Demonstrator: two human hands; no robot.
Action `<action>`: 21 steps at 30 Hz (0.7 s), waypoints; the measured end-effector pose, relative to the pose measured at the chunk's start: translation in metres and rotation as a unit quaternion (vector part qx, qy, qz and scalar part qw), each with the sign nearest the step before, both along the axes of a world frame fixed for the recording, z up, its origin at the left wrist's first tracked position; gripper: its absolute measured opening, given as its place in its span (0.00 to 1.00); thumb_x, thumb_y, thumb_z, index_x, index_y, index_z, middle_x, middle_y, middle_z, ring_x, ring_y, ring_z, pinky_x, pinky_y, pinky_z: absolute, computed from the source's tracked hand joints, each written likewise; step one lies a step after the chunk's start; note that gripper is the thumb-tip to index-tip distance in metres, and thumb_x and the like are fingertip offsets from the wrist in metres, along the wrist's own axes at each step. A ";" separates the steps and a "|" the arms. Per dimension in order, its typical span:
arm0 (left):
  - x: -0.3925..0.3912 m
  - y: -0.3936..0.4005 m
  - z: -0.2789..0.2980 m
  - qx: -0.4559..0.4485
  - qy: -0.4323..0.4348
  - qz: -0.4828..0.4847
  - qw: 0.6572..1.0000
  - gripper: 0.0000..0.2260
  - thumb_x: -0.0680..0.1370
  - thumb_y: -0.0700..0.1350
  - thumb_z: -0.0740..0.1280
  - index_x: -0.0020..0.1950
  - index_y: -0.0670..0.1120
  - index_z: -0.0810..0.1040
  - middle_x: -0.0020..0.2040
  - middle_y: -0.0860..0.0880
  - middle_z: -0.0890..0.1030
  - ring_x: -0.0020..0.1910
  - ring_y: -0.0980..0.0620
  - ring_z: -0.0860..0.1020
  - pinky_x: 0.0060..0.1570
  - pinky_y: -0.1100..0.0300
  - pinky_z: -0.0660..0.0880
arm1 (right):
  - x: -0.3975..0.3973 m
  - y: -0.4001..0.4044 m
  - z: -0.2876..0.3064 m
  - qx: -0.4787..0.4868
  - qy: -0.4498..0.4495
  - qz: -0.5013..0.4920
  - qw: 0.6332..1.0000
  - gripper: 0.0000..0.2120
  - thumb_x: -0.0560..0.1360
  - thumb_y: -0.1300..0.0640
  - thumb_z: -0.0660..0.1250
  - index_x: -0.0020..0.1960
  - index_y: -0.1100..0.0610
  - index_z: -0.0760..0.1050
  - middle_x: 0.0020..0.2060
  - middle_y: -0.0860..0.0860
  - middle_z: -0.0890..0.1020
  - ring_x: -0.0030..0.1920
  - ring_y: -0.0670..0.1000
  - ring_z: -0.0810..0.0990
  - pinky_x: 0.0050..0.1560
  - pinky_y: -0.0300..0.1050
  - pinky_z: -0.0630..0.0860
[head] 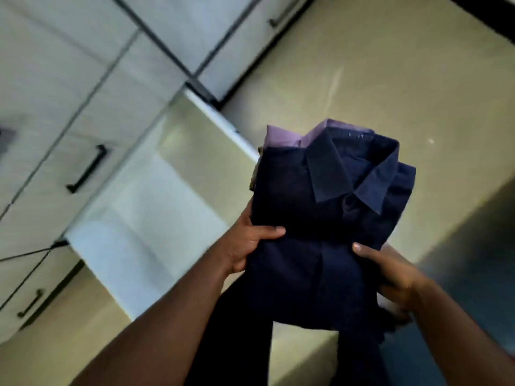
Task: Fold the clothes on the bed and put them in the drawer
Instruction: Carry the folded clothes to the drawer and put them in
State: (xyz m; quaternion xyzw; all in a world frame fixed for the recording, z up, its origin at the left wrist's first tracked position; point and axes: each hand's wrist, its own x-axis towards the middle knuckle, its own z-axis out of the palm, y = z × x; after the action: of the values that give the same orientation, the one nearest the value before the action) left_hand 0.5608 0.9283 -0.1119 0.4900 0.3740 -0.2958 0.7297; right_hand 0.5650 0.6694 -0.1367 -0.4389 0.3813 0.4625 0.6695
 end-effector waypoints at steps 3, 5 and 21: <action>0.009 0.105 -0.002 -0.008 -0.010 0.073 0.997 0.28 0.65 0.31 0.70 0.63 0.49 0.74 0.56 0.45 0.83 0.55 0.44 0.81 0.55 0.48 0.79 | 0.052 0.104 -0.008 0.039 0.065 0.126 0.989 0.52 0.36 0.50 0.87 0.58 0.60 0.77 0.49 0.59 0.85 0.44 0.56 0.85 0.34 0.46 0.81; 0.012 0.166 -0.012 -0.011 -0.023 0.116 0.993 0.28 0.66 0.31 0.69 0.63 0.49 0.74 0.54 0.45 0.84 0.53 0.45 0.82 0.52 0.49 0.80 | 0.082 0.170 -0.027 0.035 0.085 0.180 0.979 0.51 0.32 0.48 0.86 0.54 0.60 0.79 0.47 0.59 0.85 0.42 0.56 0.86 0.32 0.46 0.81; -0.059 0.333 -0.332 0.110 0.160 0.144 0.970 0.31 0.76 0.38 0.71 0.75 0.56 0.63 0.56 0.52 0.81 0.52 0.51 0.78 0.47 0.53 0.72 | 0.127 0.397 -0.305 -0.263 -0.268 0.627 0.683 0.34 0.72 0.58 0.74 0.74 0.56 0.64 0.65 0.59 0.75 0.61 0.59 0.76 0.60 0.49 0.74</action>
State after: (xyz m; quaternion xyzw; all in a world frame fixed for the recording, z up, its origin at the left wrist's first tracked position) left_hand 0.5013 1.2617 -0.4436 0.4544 0.5828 -0.2193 0.6370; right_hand 0.6919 1.0662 -0.4413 -0.8387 -0.0727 0.5173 0.1539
